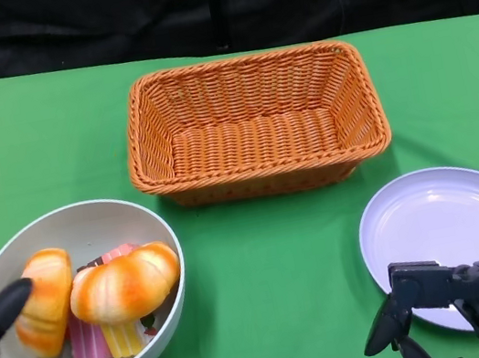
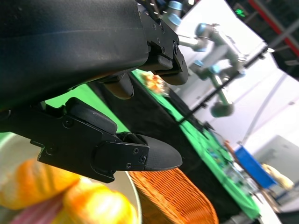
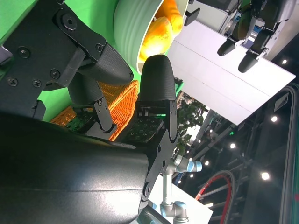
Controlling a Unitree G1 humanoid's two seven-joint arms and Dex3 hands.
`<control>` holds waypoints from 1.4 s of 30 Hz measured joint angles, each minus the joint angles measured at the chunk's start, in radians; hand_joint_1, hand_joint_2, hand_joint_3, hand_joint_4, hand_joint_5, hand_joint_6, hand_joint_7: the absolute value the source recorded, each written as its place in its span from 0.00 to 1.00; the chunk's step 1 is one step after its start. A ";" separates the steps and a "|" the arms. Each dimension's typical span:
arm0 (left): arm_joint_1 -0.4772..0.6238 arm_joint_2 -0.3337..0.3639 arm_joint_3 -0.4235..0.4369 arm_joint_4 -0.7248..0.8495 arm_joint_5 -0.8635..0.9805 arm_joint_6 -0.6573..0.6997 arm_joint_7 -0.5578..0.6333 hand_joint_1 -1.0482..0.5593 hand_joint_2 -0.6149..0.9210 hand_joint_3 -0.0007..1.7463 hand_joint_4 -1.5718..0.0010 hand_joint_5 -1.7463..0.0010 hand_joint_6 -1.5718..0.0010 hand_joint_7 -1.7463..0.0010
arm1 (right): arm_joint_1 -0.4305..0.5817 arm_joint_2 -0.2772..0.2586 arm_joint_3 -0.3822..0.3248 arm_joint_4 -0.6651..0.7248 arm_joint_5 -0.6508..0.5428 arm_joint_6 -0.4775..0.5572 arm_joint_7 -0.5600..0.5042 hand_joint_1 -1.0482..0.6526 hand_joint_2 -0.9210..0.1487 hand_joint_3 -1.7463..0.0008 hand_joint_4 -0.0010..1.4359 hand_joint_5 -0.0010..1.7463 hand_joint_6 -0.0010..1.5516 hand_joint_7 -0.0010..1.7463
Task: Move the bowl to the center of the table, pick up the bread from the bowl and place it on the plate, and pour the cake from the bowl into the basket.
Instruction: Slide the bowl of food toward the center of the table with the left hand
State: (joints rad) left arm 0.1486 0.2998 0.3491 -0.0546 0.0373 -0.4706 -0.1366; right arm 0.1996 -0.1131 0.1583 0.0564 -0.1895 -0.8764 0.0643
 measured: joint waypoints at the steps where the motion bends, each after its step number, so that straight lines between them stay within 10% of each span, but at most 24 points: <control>1: -0.006 0.004 0.007 0.016 0.002 0.014 0.009 0.24 1.00 0.26 1.00 0.52 0.88 0.81 | 0.000 0.001 0.000 0.000 -0.001 0.000 0.000 0.50 0.70 0.07 0.56 0.91 0.54 0.69; 19: -0.112 0.050 -0.035 0.221 -0.014 0.301 -0.019 0.22 1.00 0.31 1.00 0.66 0.92 0.91 | 0.006 0.005 0.000 -0.029 -0.010 0.016 -0.001 0.50 0.73 0.03 0.57 0.91 0.54 0.70; 42: -0.276 0.081 -0.028 0.284 -0.415 0.991 -0.290 0.21 1.00 0.31 0.99 0.84 0.92 0.98 | 0.028 -0.006 -0.002 -0.050 0.009 0.018 0.007 0.50 0.71 0.05 0.56 0.92 0.53 0.70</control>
State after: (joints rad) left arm -0.1271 0.3807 0.3208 0.2291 -0.3773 0.5202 -0.4266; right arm 0.2279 -0.1190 0.1562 0.0063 -0.1806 -0.8586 0.0717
